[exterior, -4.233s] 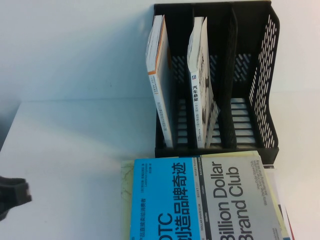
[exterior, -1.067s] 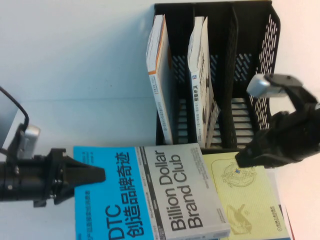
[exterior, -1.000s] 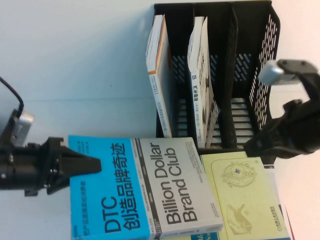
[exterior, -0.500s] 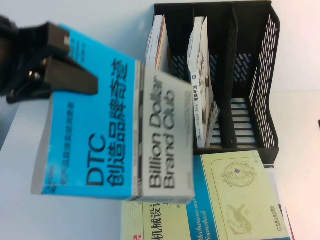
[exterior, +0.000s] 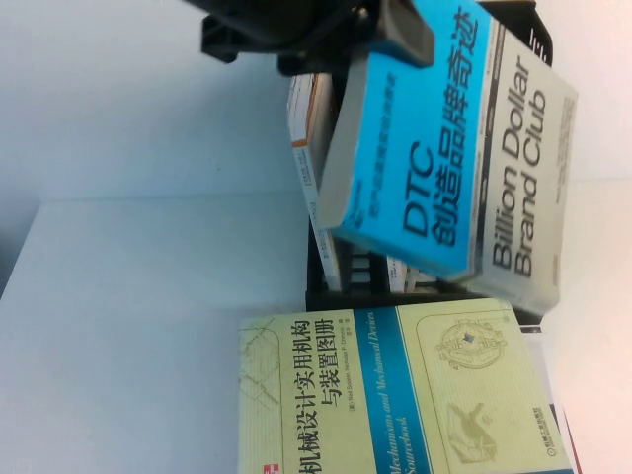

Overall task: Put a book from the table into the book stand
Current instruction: Place the book on the book shelf

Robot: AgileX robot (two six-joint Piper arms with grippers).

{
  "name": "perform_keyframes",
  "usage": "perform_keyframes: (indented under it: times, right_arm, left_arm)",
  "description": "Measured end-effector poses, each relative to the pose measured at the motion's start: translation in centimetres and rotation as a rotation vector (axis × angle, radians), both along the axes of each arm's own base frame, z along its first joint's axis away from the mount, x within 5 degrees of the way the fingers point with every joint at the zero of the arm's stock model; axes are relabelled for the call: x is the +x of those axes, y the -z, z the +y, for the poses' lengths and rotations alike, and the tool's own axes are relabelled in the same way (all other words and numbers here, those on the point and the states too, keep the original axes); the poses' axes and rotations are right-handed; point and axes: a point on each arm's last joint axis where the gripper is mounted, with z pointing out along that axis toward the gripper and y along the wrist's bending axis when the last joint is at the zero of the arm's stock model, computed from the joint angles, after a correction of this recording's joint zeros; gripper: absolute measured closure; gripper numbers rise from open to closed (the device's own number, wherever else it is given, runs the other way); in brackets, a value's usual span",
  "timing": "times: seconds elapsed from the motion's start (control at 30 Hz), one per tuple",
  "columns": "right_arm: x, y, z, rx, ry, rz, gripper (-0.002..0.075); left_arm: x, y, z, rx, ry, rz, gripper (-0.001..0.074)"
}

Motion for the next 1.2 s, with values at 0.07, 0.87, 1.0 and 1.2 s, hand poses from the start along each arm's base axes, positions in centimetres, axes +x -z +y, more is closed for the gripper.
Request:
perform_keyframes:
  times: [0.07,0.87,1.0,1.2]
  right_arm:
    - [-0.4,0.0,-0.2,-0.008,0.003,0.020,0.0729]
    - [-2.9,-0.1,-1.6,-0.084,0.036,0.097,0.0729]
    - [-2.9,-0.1,-1.6,-0.084,0.040,0.098,0.0729]
    - [-2.9,-0.1,-1.6,-0.084,0.042,0.098,0.0729]
  left_arm:
    - [2.2,0.2,-1.2,-0.015,-0.027,-0.026,0.0549]
    - [15.3,10.1,-8.1,0.084,-0.207,-0.005,0.0549]
    - [15.3,10.1,-8.1,0.098,-0.186,-0.029,0.0547]
    - [15.3,9.0,-8.4,0.020,-0.178,-0.080,0.0194]
